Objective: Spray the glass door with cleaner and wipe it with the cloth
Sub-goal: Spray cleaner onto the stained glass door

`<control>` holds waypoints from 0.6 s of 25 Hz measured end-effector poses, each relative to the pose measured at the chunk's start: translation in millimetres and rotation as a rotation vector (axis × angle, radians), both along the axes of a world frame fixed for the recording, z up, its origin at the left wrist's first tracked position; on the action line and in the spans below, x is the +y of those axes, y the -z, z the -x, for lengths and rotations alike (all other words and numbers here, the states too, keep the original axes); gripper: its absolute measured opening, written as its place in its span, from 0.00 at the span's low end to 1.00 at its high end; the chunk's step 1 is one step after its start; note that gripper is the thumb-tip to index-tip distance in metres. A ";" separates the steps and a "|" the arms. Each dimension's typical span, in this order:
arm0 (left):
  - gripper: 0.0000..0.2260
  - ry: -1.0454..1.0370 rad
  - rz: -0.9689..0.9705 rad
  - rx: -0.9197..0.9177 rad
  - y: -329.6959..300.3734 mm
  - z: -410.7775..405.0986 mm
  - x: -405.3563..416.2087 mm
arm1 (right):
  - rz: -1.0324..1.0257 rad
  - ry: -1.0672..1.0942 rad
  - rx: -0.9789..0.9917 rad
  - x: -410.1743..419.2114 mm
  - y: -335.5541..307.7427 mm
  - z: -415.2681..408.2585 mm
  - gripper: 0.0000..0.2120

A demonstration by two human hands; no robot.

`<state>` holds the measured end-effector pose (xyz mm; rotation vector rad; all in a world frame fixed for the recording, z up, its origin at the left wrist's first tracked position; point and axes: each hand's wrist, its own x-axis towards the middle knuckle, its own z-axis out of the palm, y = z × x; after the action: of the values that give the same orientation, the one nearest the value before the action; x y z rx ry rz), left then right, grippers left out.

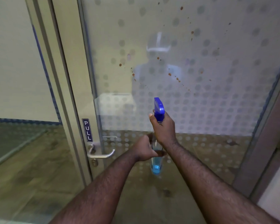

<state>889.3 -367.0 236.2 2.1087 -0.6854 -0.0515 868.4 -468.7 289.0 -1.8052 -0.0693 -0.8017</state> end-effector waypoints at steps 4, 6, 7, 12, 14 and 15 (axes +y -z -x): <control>0.22 -0.060 0.008 0.000 0.2 -5.4 34.3 | 0.066 -0.022 0.004 33.3 -4.2 -7.9 0.07; 0.20 -0.081 0.006 -0.008 -2.4 -6.3 49.8 | 0.098 -0.040 0.013 48.4 -6.7 -12.7 0.10; 0.20 -0.094 0.005 -0.012 -3.7 -6.6 57.2 | 0.101 -0.054 0.023 55.7 -8.3 -14.6 0.09; 0.22 -0.105 0.047 -0.025 -12.1 -13.6 85.9 | 0.106 -0.069 0.011 85.2 -20.5 -21.0 0.10; 0.23 -0.111 0.086 -0.014 -16.9 -18.1 94.0 | 0.113 -0.065 0.011 93.6 -29.1 -23.9 0.10; 0.23 -0.115 0.101 -0.013 -18.8 -19.7 97.6 | 0.114 -0.066 0.010 97.5 -33.0 -24.3 0.10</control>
<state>909.0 -269.5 255.0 2.0481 -0.5615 0.0588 892.8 -371.2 322.0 -1.9045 -0.1704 -0.7550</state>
